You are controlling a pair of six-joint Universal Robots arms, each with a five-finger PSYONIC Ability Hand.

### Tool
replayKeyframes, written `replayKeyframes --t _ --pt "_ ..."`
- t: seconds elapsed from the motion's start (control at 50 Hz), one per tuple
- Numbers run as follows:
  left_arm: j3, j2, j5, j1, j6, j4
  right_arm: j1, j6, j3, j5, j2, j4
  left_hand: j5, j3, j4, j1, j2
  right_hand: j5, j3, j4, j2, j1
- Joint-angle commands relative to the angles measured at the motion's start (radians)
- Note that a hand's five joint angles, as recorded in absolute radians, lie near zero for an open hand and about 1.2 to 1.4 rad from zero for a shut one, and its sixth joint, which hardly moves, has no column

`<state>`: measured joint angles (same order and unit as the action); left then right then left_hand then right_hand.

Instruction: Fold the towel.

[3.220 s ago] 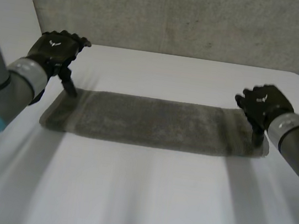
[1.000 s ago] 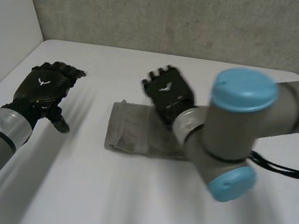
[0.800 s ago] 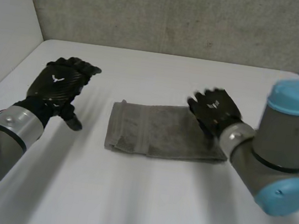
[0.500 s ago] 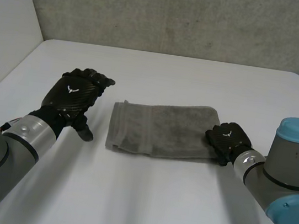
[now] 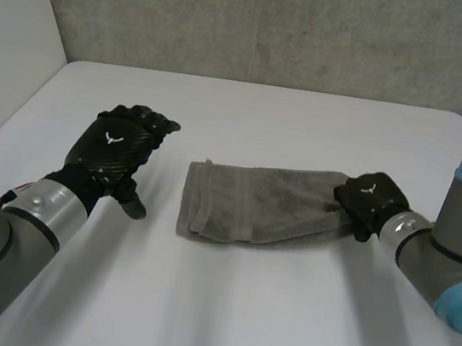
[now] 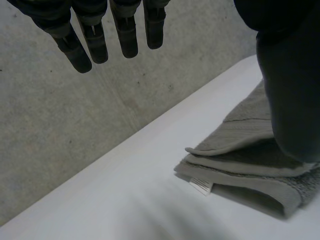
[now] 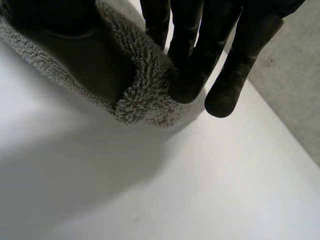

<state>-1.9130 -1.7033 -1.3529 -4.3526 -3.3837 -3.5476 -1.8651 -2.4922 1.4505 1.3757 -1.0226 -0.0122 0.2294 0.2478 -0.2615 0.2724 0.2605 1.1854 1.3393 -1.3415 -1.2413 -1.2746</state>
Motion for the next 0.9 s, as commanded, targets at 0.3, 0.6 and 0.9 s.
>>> replayKeyframes --t 0.3,0.6,0.9 --pt "0.167 -0.003 -0.172 -0.002 0.078 0.007 -0.543 0.338 -0.483 0.003 0.323 0.028 -0.217 -0.061 0.074 -0.085 -0.073 0.036 0.057 -0.055 -0.155 -0.122" --pt "0.252 -0.036 -0.187 0.016 0.135 0.012 -0.507 0.012 -0.42 0.029 0.202 -0.023 -0.214 -0.058 0.071 -0.082 -0.071 -0.889 -0.868 0.87 0.77 0.804" --pt "0.272 -0.084 -0.19 0.053 0.145 0.012 -0.401 -0.016 -0.306 0.054 0.073 -0.019 -0.211 -0.055 0.069 -0.079 -0.068 -1.185 -1.165 1.167 1.067 1.1"
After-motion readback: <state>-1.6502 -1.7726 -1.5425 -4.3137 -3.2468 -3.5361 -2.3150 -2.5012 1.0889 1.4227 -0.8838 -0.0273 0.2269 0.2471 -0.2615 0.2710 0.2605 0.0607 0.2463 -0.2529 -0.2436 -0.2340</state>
